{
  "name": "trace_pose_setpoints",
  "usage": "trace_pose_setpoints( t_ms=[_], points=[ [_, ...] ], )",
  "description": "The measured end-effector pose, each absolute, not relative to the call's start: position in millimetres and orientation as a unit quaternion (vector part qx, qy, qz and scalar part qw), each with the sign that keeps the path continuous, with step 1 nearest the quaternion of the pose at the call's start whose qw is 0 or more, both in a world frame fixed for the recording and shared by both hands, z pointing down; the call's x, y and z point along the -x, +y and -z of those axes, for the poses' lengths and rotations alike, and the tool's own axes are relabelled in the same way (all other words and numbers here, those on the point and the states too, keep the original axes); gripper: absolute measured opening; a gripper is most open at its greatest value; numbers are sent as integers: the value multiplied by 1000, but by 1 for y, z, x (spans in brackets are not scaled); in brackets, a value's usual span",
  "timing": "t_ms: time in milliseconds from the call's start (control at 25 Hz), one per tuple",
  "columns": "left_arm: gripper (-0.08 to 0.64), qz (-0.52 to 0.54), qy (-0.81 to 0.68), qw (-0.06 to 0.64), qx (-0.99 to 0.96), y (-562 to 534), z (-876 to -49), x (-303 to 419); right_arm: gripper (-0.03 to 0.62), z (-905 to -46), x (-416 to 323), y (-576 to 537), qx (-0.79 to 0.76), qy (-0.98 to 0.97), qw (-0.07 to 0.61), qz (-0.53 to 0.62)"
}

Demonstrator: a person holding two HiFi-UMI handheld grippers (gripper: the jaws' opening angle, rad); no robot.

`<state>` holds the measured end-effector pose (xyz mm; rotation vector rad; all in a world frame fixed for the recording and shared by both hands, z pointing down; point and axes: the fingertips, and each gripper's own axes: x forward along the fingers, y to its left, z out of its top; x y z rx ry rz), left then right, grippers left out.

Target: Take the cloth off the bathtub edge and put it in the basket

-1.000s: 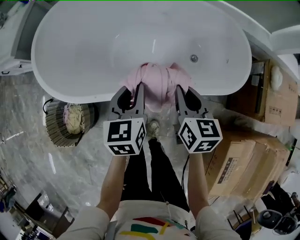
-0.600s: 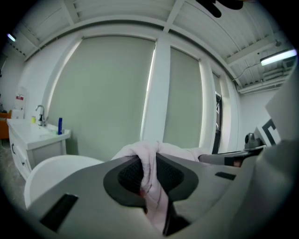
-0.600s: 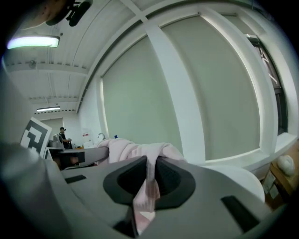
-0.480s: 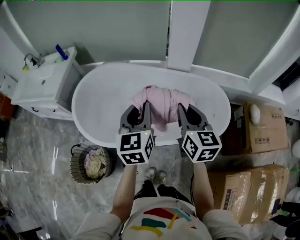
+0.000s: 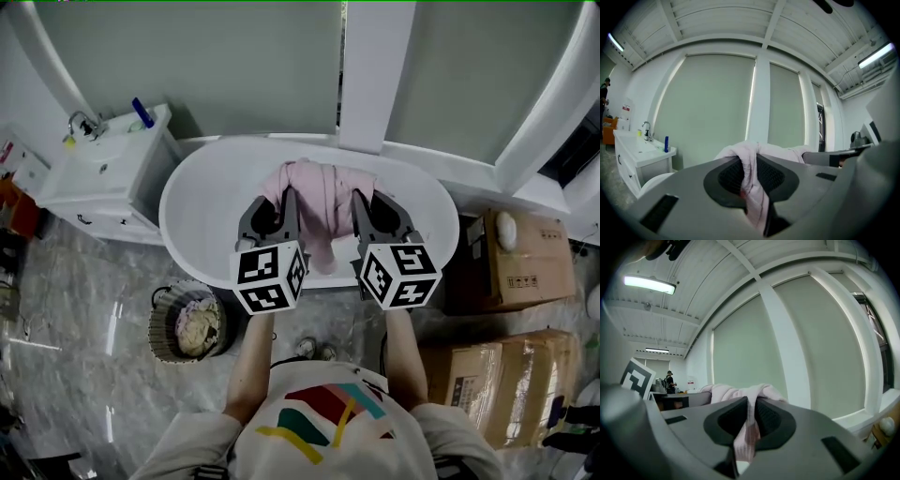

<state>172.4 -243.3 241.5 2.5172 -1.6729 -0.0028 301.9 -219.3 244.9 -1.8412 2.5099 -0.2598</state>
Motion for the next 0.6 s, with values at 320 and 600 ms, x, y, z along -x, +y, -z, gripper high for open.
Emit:
trace_pose_setpoints(
  t_ms=[320, 600],
  points=[
    [78, -11, -566, 52, -823, -226, -247, -168, 52, -251, -297, -203, 574, 815, 4, 82],
    [78, 19, -593, 3, -805, -218, -204, -139, 51, -203, -269, -209, 539, 842, 23, 19]
  ],
)
